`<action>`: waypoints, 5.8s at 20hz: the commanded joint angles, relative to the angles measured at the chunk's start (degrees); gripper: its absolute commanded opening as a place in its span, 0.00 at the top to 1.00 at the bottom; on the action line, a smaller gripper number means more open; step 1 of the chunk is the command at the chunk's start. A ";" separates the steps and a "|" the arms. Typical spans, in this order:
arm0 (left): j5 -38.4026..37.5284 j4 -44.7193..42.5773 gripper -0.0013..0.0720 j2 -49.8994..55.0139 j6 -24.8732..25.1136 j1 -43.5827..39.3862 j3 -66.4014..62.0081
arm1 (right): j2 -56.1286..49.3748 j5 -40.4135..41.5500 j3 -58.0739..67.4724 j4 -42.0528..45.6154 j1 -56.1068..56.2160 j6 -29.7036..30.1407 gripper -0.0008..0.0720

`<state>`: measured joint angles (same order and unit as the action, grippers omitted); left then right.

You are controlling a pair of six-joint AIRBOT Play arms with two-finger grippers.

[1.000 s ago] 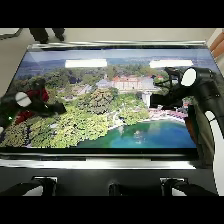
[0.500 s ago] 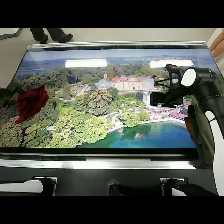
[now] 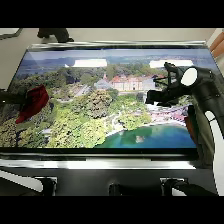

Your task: Fold the shirts.

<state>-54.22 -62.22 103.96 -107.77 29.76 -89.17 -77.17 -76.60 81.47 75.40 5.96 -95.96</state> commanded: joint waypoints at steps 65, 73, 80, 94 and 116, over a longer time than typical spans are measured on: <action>-0.17 16.15 0.72 -28.28 32.79 -37.68 42.14 | 8.48 8.31 -46.99 -14.38 0.07 1.66 0.32; -5.49 7.39 0.94 -34.99 35.82 -37.68 35.43 | 13.94 10.19 -39.60 -14.91 -0.11 7.89 0.94; -7.52 -6.67 0.94 -54.23 27.91 -35.52 -5.20 | 34.53 28.17 5.11 8.76 -0.11 6.82 0.94; -14.97 -20.61 0.94 -52.70 22.18 -35.08 -20.57 | 31.58 19.67 21.70 18.40 -0.11 -8.26 0.94; -29.18 -16.70 0.17 -13.31 23.71 -25.31 -4.81 | -15.61 -7.63 21.53 6.43 -10.12 -3.06 0.24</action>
<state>-72.07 -76.93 91.55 -83.99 -0.32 -91.39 -94.04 -69.65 102.15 83.50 0.82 -108.03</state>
